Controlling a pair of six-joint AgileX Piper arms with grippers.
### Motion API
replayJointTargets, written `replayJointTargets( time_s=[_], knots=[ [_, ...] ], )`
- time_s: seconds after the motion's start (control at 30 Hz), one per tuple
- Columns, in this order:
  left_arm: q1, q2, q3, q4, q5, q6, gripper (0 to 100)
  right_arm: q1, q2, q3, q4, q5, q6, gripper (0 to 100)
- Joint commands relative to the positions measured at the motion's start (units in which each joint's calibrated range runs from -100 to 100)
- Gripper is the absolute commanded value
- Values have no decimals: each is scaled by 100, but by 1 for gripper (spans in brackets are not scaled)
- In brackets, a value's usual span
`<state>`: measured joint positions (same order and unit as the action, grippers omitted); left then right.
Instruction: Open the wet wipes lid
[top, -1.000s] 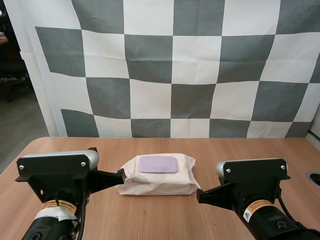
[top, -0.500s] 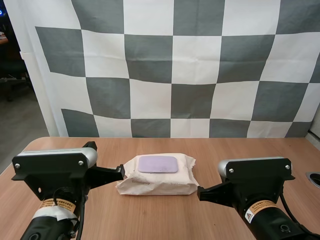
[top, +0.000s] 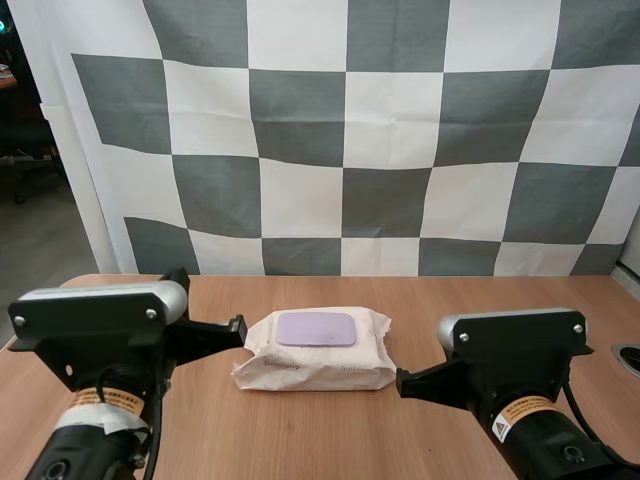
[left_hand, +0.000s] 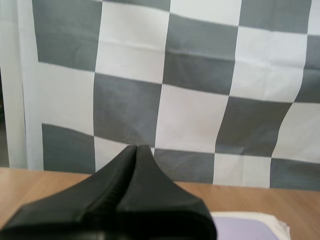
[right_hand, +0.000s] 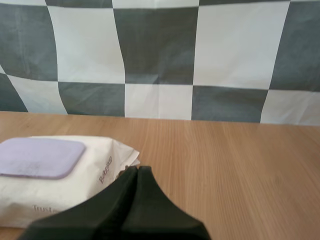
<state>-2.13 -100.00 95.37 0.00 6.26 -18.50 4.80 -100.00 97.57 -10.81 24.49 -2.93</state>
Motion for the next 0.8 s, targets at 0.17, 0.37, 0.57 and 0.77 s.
replayJointTargets(
  time_s=[0.17,0.37,0.57,0.77],
  knots=[
    [-4,0,-1337,100,887,546,0,-3,0,-1786,55,405,-5,0],
    [-4,0,-2397,105,3442,972,0,-3,0,-2972,65,2522,-5,0],
    [-4,0,-3005,105,4054,972,0,-3,0,-3442,348,2492,-5,0],
    [-4,84,-3004,350,3966,1307,0,-3,61,-3513,240,2039,-940,0]
  ],
)
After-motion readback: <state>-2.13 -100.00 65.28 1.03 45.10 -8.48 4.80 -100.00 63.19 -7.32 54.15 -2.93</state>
